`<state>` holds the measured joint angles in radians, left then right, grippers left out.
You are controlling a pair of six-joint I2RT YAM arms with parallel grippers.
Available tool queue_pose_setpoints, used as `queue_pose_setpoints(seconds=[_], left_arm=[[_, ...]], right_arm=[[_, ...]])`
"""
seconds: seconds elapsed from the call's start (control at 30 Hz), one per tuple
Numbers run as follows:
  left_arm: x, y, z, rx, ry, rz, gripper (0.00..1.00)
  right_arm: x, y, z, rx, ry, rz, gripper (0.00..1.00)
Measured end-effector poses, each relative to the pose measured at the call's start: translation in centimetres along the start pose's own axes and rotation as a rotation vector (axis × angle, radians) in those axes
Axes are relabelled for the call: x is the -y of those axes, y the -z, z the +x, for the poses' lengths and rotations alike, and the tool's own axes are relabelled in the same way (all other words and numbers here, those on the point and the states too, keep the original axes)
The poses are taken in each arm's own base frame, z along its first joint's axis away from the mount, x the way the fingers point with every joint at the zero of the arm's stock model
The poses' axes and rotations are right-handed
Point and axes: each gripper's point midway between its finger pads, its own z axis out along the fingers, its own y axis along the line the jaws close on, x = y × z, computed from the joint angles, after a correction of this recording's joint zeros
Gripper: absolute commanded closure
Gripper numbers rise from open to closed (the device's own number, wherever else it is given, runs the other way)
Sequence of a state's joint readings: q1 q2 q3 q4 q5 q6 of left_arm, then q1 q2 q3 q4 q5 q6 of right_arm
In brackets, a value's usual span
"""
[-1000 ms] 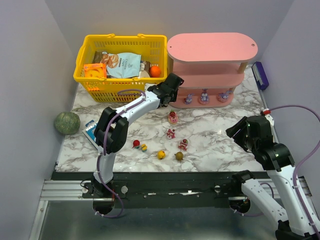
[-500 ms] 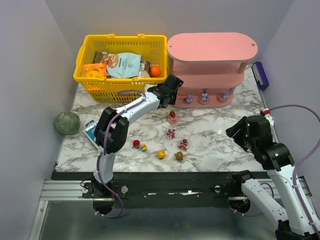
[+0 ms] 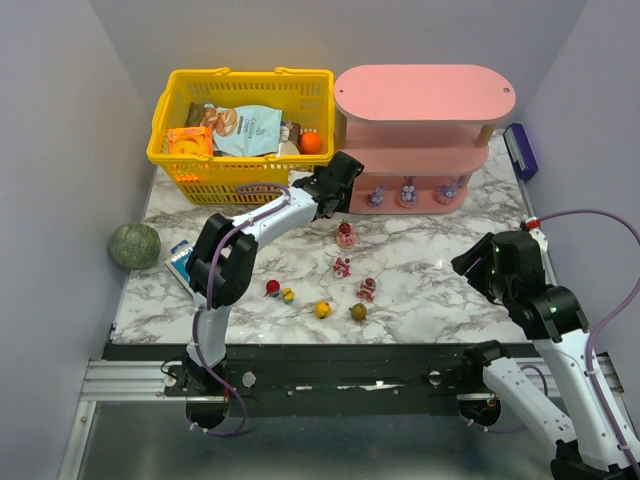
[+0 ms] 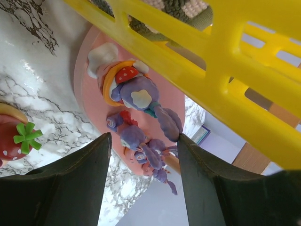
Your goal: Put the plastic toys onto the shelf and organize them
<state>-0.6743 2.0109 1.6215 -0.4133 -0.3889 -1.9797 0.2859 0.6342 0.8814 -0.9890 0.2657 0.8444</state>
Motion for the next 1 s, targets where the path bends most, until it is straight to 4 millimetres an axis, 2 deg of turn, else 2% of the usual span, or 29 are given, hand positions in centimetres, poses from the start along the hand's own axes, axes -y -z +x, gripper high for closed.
queue_pose_setpoints(seconds=[0.33, 1.0], left_arm=[[0.4, -0.2, -0.3, -0.008, 0.022, 0.036, 0.41], [2.1, -0.3, -1.0, -0.017, 0.075, 0.095, 0.65]], right_arm=[[0.1, 0.0, 0.1, 0.001, -0.001, -0.001, 0.36], [0.1, 0.0, 0.1, 0.000, 0.000, 0.000, 0.36]])
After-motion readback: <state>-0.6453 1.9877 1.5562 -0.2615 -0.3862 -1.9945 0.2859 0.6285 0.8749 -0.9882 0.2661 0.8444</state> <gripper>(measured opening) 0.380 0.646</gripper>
